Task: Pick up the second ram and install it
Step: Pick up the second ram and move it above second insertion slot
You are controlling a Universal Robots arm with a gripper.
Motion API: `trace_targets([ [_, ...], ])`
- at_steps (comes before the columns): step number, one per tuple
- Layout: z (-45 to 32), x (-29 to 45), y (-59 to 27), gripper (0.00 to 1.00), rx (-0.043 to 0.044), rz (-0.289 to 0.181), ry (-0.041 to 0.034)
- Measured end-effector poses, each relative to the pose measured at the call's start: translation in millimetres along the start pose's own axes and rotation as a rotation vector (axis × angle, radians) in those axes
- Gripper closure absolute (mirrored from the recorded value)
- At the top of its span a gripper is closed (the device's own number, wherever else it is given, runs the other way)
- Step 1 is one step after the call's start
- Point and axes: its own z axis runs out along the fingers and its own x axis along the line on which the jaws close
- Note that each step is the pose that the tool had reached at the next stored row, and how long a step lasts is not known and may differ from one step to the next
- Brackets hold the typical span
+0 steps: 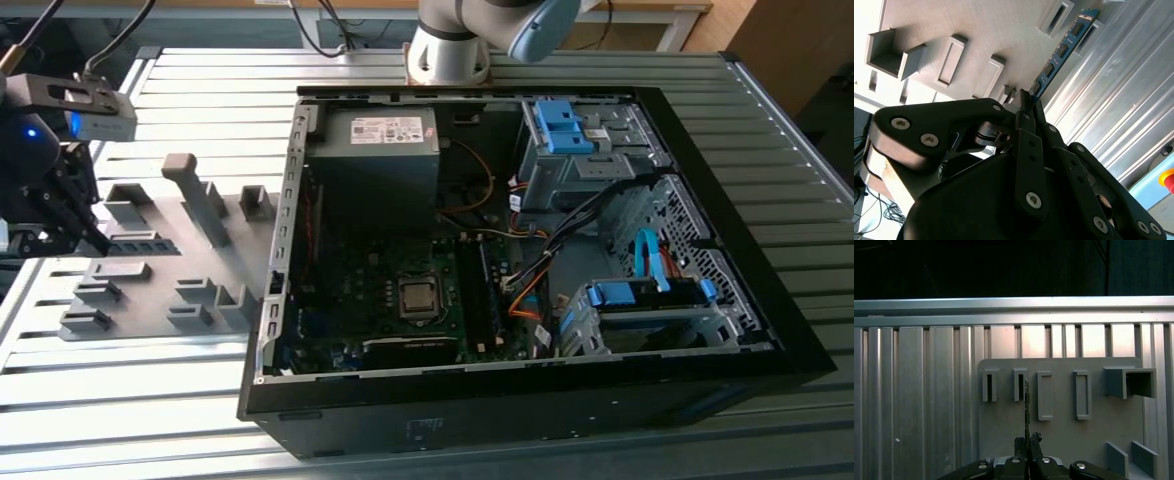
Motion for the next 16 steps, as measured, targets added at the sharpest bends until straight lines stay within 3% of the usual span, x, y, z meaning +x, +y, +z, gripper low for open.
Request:
trace_targets([
  [16, -6.3, -0.1, 0.1, 0.86, -0.0001, 0.000, 0.0000],
])
